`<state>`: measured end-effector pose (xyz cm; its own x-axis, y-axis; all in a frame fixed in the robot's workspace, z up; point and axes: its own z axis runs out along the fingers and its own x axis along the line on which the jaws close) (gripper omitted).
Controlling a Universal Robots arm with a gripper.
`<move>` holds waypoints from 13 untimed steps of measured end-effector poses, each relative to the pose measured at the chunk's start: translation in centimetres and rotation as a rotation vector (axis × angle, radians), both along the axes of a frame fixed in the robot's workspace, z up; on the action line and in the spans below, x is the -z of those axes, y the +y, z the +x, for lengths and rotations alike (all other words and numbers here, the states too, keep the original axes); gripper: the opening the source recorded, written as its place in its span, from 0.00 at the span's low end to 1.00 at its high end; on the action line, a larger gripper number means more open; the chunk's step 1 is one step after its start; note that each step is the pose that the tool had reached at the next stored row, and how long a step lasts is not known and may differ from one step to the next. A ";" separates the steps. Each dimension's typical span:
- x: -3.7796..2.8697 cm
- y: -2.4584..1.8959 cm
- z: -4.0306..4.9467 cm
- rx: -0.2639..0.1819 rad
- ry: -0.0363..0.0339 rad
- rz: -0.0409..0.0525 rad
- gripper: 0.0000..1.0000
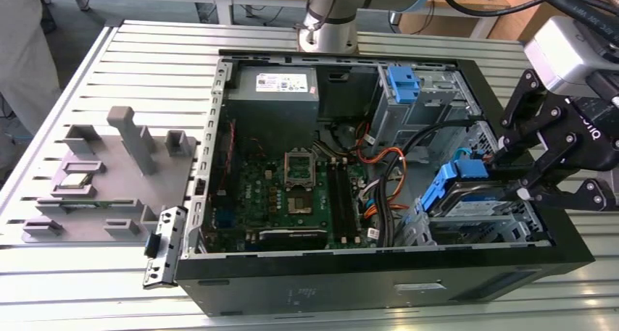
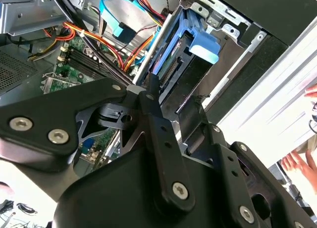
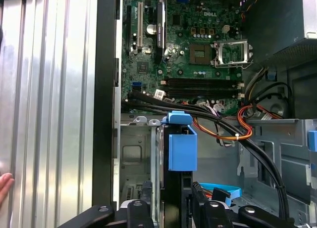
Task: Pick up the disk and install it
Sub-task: 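Insert the disk into the insertion slot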
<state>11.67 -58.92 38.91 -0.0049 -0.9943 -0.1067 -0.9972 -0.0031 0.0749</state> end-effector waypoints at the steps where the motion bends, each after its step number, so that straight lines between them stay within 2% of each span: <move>1: 0.00 0.00 0.00 0.000 0.0000 -0.0002 0.42; 5: 0.00 0.01 0.00 0.000 0.0001 -0.0006 0.41; 7: -0.01 0.00 0.00 0.000 0.0001 -0.0014 0.35; 13: 0.01 0.00 0.00 0.000 0.0000 -0.0022 0.35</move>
